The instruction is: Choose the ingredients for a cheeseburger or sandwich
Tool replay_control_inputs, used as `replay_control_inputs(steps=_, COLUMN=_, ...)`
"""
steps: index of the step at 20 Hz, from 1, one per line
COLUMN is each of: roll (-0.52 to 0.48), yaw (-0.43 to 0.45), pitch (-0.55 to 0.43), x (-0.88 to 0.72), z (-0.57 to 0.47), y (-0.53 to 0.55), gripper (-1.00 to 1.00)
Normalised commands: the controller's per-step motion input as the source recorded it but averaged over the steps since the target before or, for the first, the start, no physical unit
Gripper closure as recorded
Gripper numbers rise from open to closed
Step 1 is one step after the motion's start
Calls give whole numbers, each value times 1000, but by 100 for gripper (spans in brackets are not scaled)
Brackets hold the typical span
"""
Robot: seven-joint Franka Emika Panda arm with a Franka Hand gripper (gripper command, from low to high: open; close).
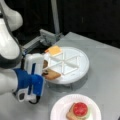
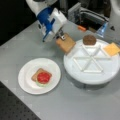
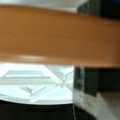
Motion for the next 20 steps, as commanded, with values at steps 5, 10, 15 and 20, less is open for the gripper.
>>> replay_control_inputs(steps=5, roll=-127, yaw=187, pitch=226, x=332, z=383, y=-259, gripper=100)
replay_control_inputs(steps=10, roll=-135, yaw=248, pitch=129, x=310, z=76, y=-145, gripper=100)
replay_control_inputs(steps=15, roll=-134, yaw=276, pitch=13, x=751, z=-84, y=-155, gripper=100)
replay_control_inputs(steps=20, roll=-91, yaw=331, pitch=-15, x=1000, z=-187, y=-323, gripper=100)
